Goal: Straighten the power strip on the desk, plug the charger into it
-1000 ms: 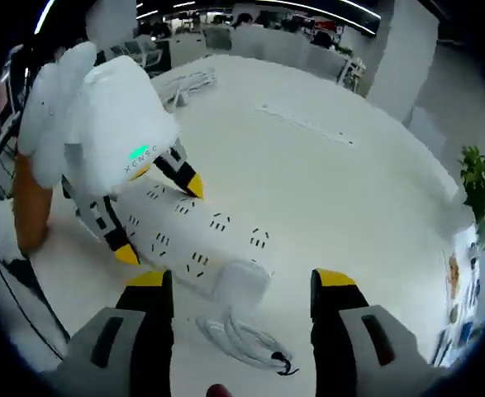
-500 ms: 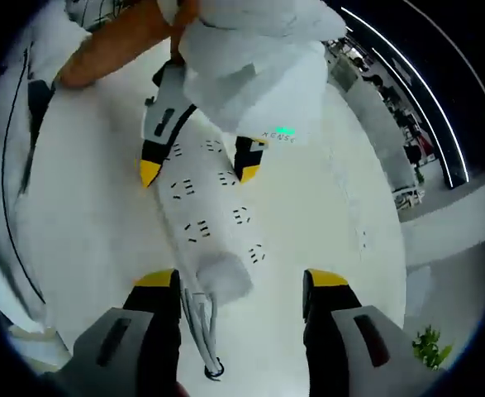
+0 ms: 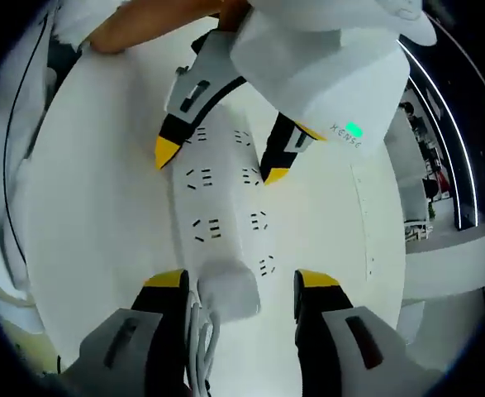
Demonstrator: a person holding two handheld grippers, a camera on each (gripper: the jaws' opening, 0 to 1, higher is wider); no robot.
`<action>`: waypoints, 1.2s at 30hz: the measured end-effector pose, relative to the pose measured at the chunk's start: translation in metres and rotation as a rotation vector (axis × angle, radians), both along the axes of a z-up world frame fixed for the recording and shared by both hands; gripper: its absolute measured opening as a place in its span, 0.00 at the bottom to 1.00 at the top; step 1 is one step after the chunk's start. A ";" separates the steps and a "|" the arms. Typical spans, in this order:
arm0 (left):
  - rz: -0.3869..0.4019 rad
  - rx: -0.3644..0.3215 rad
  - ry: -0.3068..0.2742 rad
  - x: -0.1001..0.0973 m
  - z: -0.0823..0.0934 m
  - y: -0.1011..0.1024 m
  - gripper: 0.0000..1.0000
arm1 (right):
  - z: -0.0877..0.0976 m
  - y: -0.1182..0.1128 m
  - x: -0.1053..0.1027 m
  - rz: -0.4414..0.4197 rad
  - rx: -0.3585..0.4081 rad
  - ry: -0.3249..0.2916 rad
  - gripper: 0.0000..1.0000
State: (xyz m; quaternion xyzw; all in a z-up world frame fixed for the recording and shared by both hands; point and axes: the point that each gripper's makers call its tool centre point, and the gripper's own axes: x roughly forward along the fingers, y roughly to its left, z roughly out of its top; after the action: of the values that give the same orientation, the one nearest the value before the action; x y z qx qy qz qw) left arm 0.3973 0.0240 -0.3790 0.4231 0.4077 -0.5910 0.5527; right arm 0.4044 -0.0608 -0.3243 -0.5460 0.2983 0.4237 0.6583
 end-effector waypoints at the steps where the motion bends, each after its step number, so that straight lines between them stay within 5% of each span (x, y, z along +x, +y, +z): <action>1: 0.000 0.000 0.000 0.000 0.000 0.000 0.71 | -0.001 0.001 0.001 0.000 0.007 0.002 0.49; 8: 0.001 0.002 0.000 0.000 0.000 0.001 0.72 | 0.001 -0.012 0.006 -0.047 0.006 -0.016 0.49; 17: 0.001 0.006 -0.001 0.000 0.000 0.002 0.72 | 0.002 -0.002 -0.001 0.051 -0.005 -0.015 0.43; 24: 0.001 0.006 -0.002 0.000 0.001 0.002 0.72 | -0.005 0.000 -0.011 0.119 -0.017 0.024 0.29; 36: -0.011 0.006 -0.003 -0.001 0.001 0.002 0.71 | -0.005 0.000 -0.014 0.087 -0.021 0.039 0.28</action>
State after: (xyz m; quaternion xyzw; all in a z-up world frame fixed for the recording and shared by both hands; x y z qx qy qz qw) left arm 0.3962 0.0263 -0.3780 0.4276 0.4063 -0.5922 0.5490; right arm 0.3906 -0.0611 -0.3298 -0.5571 0.2915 0.4591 0.6276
